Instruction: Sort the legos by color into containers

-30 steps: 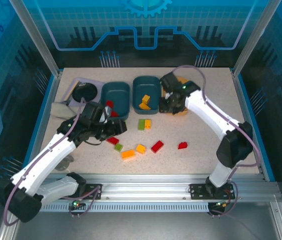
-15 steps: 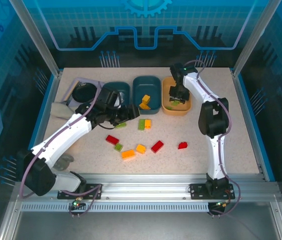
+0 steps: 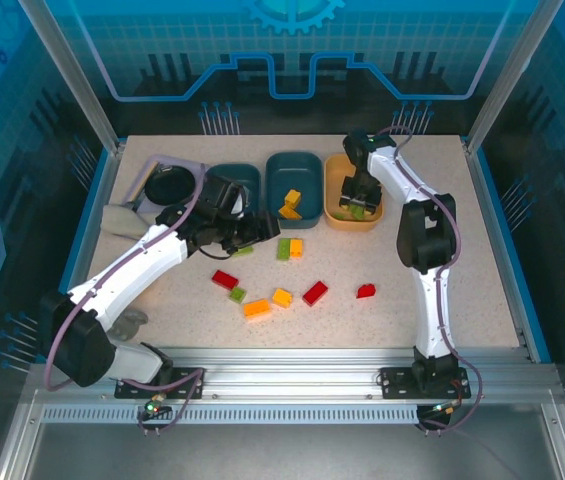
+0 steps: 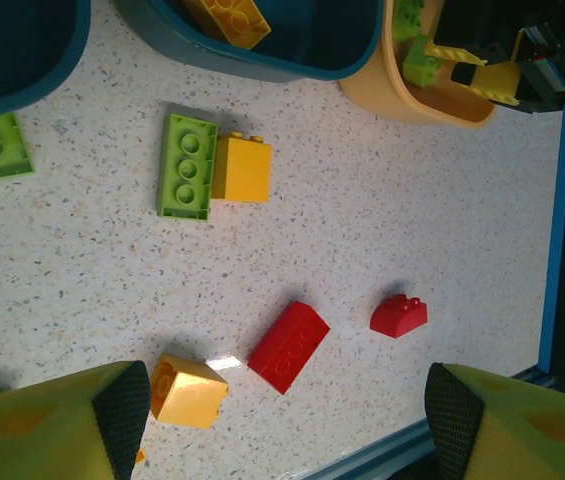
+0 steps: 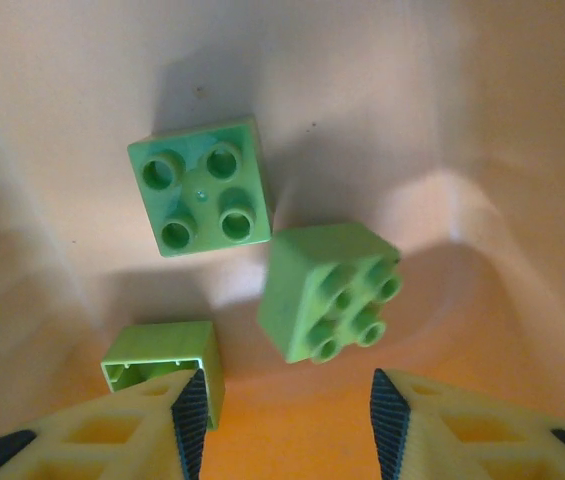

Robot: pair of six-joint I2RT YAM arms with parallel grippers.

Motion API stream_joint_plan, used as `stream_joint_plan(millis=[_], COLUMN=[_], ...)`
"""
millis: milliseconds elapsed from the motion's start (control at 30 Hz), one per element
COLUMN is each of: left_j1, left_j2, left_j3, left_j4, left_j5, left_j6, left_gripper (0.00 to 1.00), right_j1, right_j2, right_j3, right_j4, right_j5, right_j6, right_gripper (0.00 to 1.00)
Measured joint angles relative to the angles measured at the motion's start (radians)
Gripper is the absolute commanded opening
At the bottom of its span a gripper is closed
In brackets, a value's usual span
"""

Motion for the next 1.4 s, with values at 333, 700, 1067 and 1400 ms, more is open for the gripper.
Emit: stream_joint_plan(millis=[333,700,1067,1400], left_j1=[-0.001,0.157,0.175,0.177], left_j2=[-0.003,-0.058,0.114,0.233], left_j3=[0.007,-0.212,-0.264,-0.257], left_j4=[-0.129,-0.286,-0.126,-0.056], left_j5=[-0.105,-0.141,-0.110,-0.123], left_j6=[-0.038,-0.319,-0.508,-0.521], left_gripper=[0.77,0.81,0.78,0.51], right_j1=[0.045,0.362,0.441,0.441], right_j2=[-0.023,-0.598,-0.662,-0.688], right_j3=[0.035,-0.506,-0.820,-0.821], right_j4=[0.026,0.449,0.549,0.577], right_j5=[0.026,-0.159,-0.413,-0.424], right_j6=[-0.039,-0.353,-0.485,-0.493], right_gripper=[0.60,0.75,0.77,0.74])
